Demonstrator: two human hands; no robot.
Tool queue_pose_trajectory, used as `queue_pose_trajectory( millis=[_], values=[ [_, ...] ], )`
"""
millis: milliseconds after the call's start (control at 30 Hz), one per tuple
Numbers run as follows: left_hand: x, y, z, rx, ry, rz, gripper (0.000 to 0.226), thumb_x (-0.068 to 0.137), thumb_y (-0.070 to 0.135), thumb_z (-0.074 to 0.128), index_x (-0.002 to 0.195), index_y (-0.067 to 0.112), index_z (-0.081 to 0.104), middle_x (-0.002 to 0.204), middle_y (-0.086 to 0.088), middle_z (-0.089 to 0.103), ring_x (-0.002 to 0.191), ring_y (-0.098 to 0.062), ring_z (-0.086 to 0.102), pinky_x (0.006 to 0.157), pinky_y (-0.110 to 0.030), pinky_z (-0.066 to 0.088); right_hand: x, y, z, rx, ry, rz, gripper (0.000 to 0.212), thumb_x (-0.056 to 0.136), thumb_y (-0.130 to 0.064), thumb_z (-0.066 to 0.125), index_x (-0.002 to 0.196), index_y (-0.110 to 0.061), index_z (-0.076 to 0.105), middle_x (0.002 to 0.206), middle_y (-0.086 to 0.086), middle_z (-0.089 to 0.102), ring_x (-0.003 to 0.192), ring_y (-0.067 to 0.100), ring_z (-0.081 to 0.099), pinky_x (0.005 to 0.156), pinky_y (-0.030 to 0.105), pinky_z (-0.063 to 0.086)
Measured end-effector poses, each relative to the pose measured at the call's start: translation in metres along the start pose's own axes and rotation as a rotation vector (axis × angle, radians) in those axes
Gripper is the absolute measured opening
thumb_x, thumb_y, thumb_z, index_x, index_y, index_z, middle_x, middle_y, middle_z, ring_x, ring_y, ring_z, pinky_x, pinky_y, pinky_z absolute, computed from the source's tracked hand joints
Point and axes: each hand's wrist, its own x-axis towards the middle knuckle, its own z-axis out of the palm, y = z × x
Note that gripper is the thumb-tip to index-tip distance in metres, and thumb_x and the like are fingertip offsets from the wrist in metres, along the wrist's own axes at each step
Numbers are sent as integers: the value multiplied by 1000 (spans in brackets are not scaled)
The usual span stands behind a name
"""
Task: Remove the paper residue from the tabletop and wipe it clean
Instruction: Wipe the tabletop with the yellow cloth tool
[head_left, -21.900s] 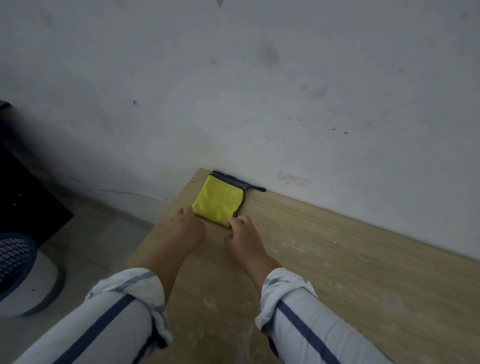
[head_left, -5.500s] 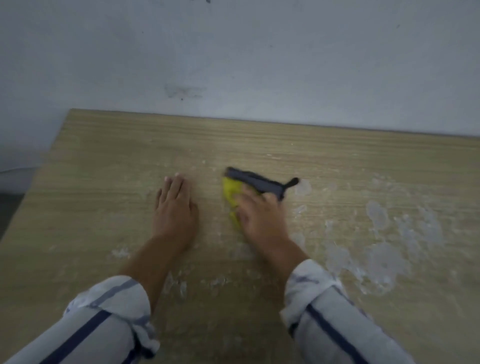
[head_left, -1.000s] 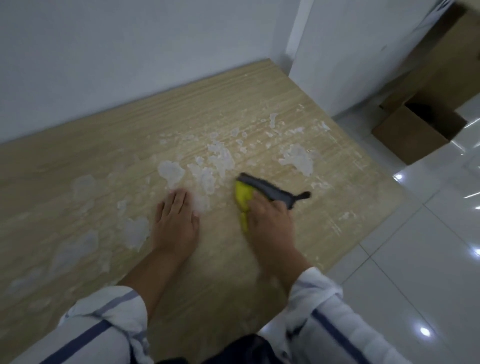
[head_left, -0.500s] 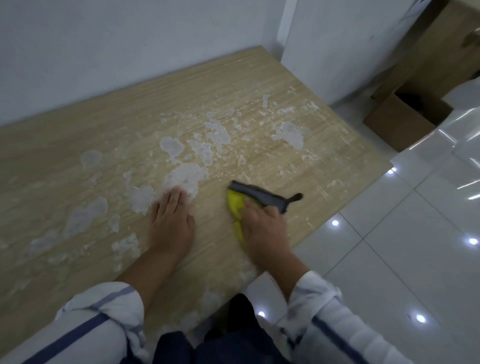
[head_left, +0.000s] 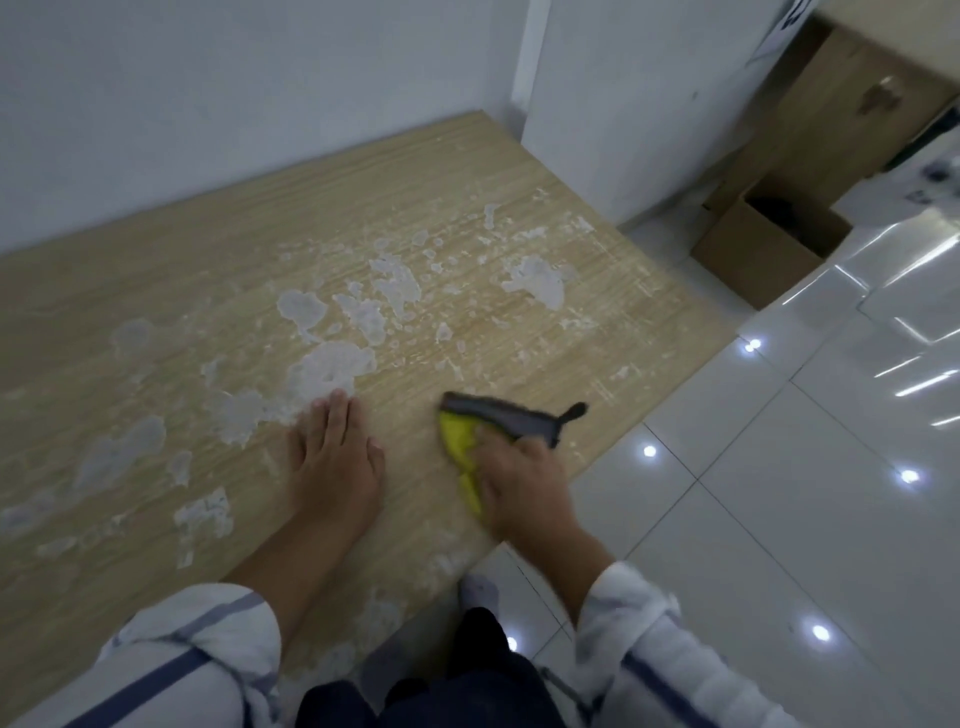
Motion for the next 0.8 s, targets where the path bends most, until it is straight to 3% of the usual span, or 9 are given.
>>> queue_pose_trajectory(
  millis=[67,167,267,400,500,600,667,733,800],
  values=[
    [2,10,1,14,-16,32,57,99,32,21,149,11,4,159,-6,-3,146,-22,-7,117,-42,-5,18,49,-19,-46,95,256,21,75,-23,45,86,-18,62,72,8,66,65,31,55,56,35,46],
    [6,31,5,10,-31,84,57,98,35,15,149,12,4,159,-5,0,146,-21,-7,117,-42,-6,48,85,-36,-56,79,483,20,85,-23,43,96,-15,58,78,15,58,84,35,53,70,40,43],
    [19,54,12,21,-44,120,66,90,41,4,150,13,6,159,-5,2,146,-21,-4,117,-42,-4,55,54,-22,-41,11,263,25,84,-33,46,101,-21,60,88,12,64,81,32,55,68,37,45],
    [48,86,17,31,-32,99,69,87,43,3,150,14,7,159,-4,1,146,-20,-3,118,-42,0,36,59,-8,-8,-14,-58,27,84,-44,46,99,-32,64,115,-10,66,83,22,51,66,30,43],
    [69,114,17,42,-15,75,62,93,38,11,150,13,7,159,-5,2,146,-22,-2,117,-43,-1,63,135,-30,-56,50,18,30,84,-38,45,103,-27,66,115,-6,67,84,27,57,69,36,45],
    [90,142,21,36,3,31,58,99,33,24,150,12,5,159,-7,3,146,-23,-2,117,-43,-1,97,215,-61,-68,6,239,33,92,-30,44,122,-24,56,118,7,61,104,31,49,90,44,38],
    [101,158,26,30,13,-3,59,98,33,26,150,11,7,159,-7,4,146,-24,-1,117,-43,-1,123,253,-78,-47,-2,438,27,93,-28,43,118,-24,53,113,16,54,107,35,46,96,47,37],
    [110,167,30,28,18,-32,59,98,33,24,150,12,8,159,-7,4,146,-23,-2,117,-44,-2,147,263,-80,-52,-11,562,17,92,-30,41,103,-24,52,108,17,51,102,37,48,90,46,40],
    [117,173,33,30,27,-61,58,97,34,18,150,13,8,159,-5,4,146,-22,-2,117,-42,-5,155,240,-64,-111,3,405,12,85,-33,49,94,-25,53,92,12,56,83,30,51,72,40,46]
  ],
)
